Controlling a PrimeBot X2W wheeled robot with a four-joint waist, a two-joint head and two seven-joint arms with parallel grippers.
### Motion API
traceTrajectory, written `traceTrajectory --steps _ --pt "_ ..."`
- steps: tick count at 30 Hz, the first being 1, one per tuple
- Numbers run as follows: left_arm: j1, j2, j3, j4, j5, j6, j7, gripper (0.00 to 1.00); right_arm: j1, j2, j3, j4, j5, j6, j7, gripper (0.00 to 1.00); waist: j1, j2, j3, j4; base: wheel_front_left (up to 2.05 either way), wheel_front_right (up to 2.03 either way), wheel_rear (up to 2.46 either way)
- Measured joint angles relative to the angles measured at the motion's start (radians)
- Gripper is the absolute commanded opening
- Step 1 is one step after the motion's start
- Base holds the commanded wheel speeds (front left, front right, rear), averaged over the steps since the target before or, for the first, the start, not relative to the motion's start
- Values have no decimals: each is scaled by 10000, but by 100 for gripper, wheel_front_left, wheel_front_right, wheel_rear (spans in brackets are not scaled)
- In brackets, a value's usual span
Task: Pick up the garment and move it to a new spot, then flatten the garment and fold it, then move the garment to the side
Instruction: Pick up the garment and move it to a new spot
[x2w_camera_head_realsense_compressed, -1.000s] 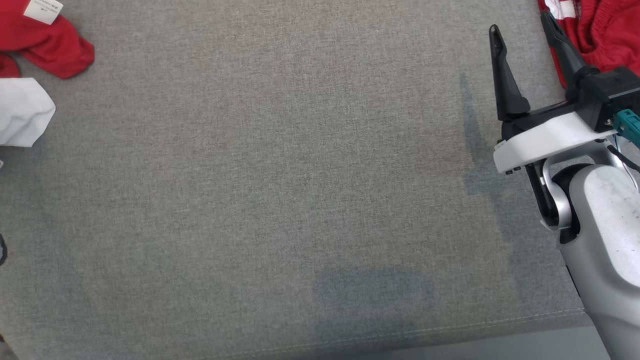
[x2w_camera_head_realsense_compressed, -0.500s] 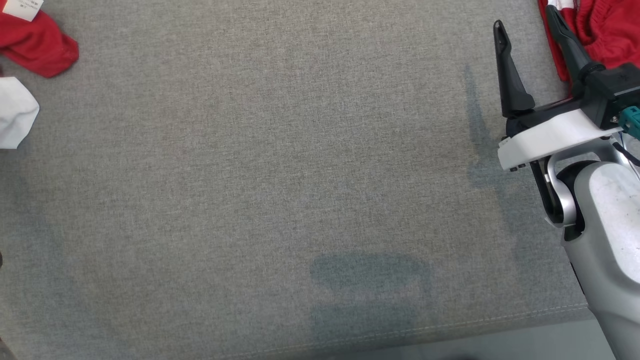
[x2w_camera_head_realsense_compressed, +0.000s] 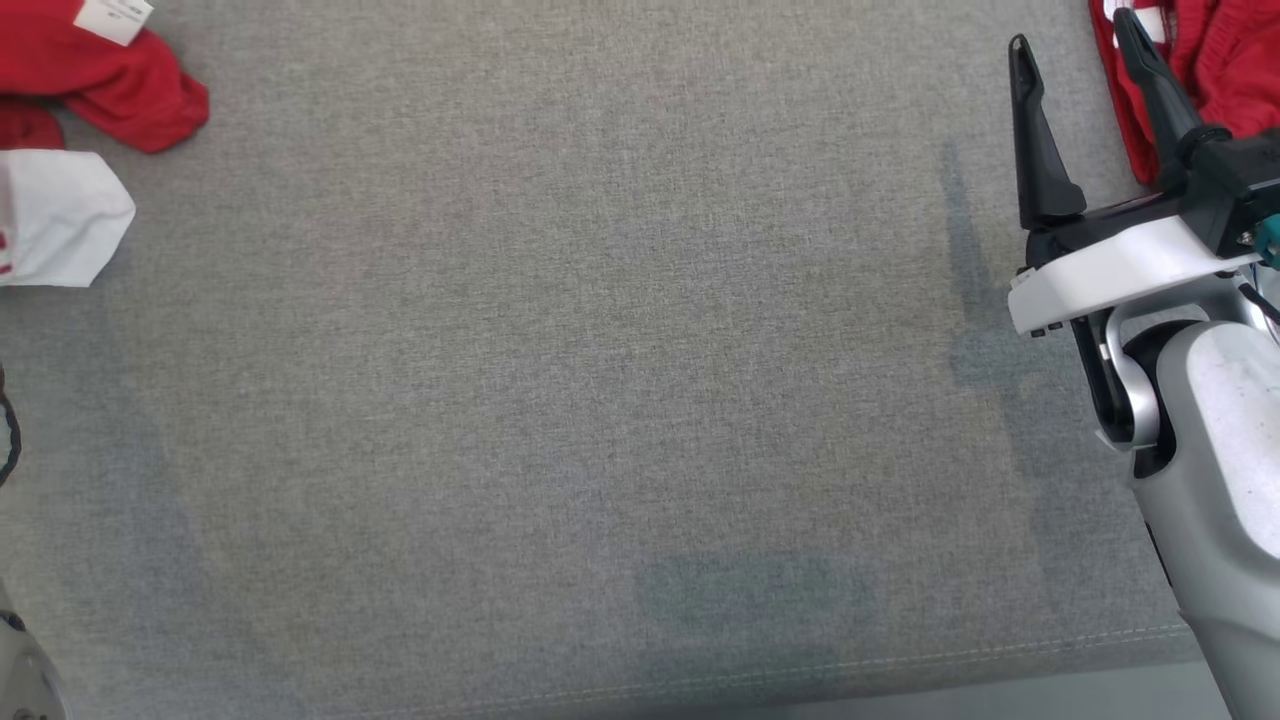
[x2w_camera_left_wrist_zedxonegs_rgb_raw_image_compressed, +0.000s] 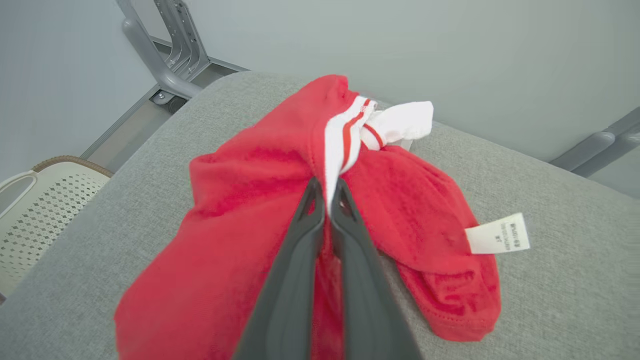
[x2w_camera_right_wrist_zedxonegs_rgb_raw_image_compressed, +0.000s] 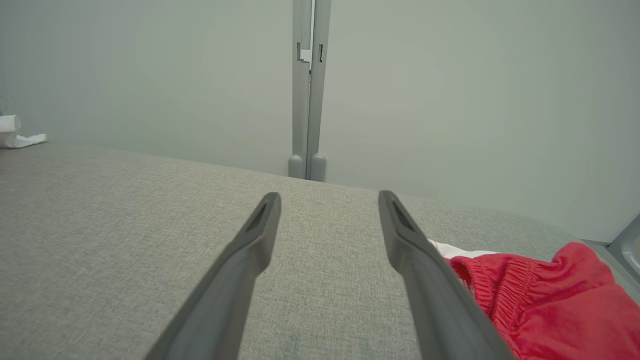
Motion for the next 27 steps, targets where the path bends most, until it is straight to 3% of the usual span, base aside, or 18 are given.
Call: traceTrajectory --steps 10,17,27 --pt "-335 -146 -506 -276 -4 -888 -1030 0 141 297 -23 692 150 -4 -466 100 0 0 -831 230 0 0 0" --pt "-615 -422 -1335 -700 165 -1908 -1396 0 545 573 -54 1220 259 -27 -798 100 -1 0 -1815 268 0 0 0" --pt "-646 -1386 -2063 -1244 -301 -2082 -1306 0 1025 861 25 1622 552 -27 -892 100 -1 0 -3096 -15 0 0 0"
